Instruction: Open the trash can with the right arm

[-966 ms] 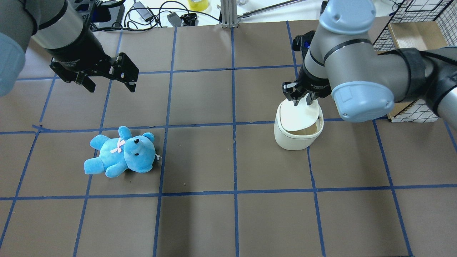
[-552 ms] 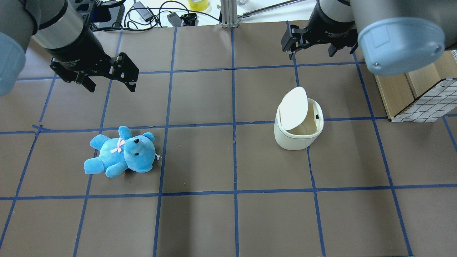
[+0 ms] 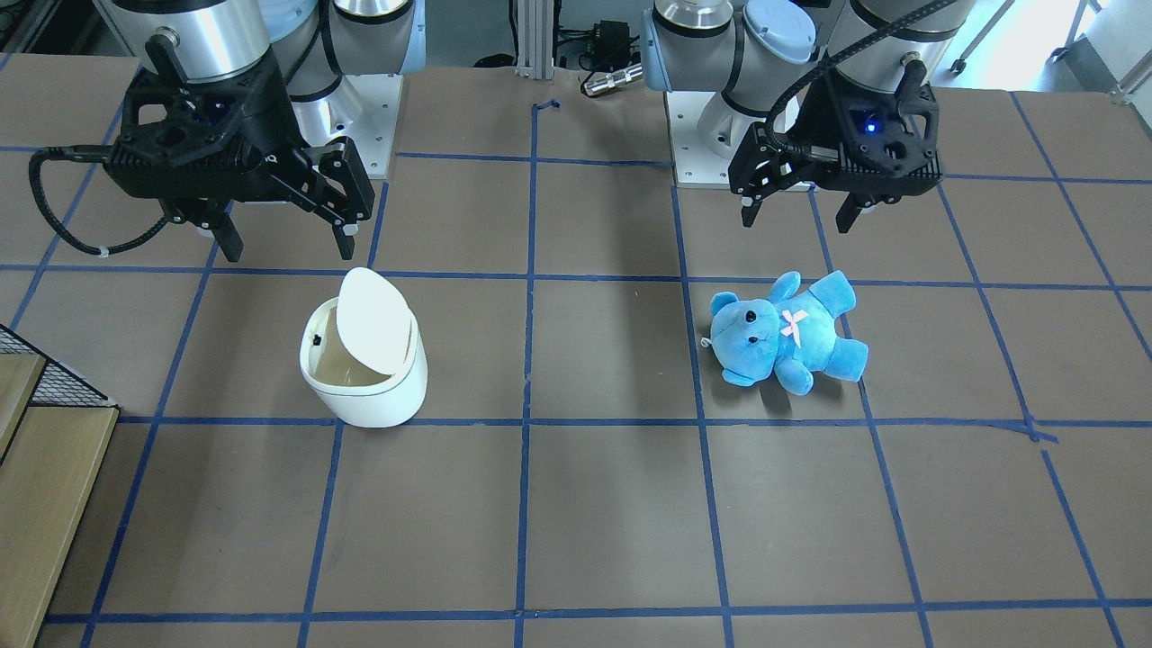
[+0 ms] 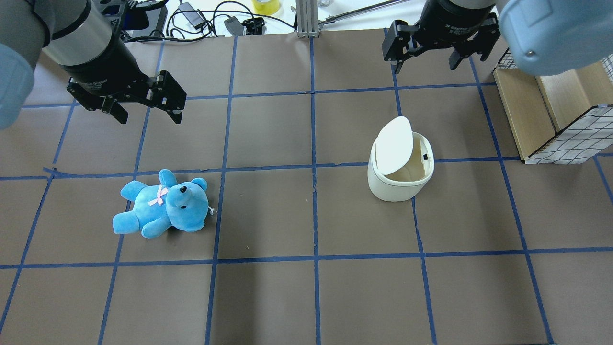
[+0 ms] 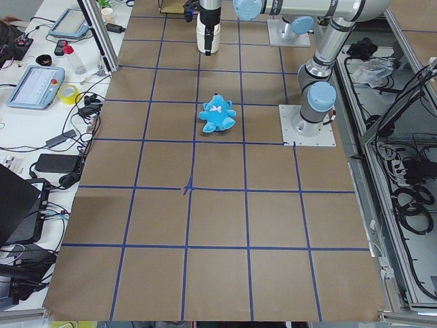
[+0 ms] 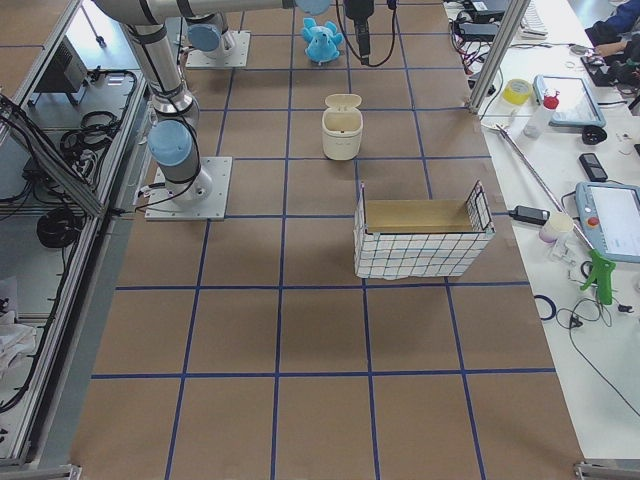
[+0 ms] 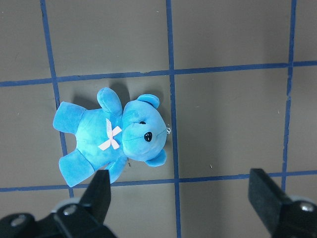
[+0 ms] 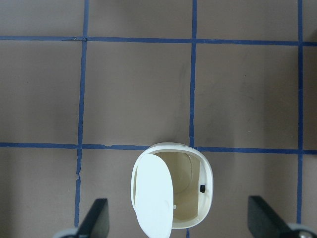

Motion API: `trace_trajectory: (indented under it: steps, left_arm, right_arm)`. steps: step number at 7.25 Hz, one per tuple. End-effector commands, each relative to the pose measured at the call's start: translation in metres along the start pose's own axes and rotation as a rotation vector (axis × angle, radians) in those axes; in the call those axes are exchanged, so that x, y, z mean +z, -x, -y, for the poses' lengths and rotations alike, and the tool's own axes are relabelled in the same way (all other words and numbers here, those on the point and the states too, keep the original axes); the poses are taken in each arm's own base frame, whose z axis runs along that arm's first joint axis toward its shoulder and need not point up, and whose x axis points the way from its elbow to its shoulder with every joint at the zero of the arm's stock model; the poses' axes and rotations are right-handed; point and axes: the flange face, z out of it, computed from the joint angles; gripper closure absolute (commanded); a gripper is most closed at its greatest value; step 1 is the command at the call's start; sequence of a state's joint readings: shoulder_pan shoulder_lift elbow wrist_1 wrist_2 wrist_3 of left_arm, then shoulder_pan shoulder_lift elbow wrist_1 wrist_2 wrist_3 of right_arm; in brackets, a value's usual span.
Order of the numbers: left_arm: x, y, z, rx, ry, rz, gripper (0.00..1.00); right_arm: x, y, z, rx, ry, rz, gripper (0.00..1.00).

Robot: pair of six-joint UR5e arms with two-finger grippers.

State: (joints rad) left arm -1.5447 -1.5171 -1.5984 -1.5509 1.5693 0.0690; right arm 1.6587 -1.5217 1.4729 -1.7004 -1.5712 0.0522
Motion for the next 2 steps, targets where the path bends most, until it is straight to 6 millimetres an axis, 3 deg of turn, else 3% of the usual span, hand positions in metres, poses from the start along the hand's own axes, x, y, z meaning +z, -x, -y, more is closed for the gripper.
trace_trajectory:
  steps: [1, 2]
  left_arm:
    - [0.0000, 0.0001, 0.0000, 0.000, 0.000, 0.002, 0.00]
    - [0.0000, 0.0000, 0.0000, 0.000, 0.000, 0.000, 0.00]
  right_arm:
    - [-0.0005, -0.0002, -0.0006, 0.000, 0.008, 0.000, 0.00]
    - [-0.0002, 0.0005, -0.0011, -0.001, 0.011, 0.000, 0.00]
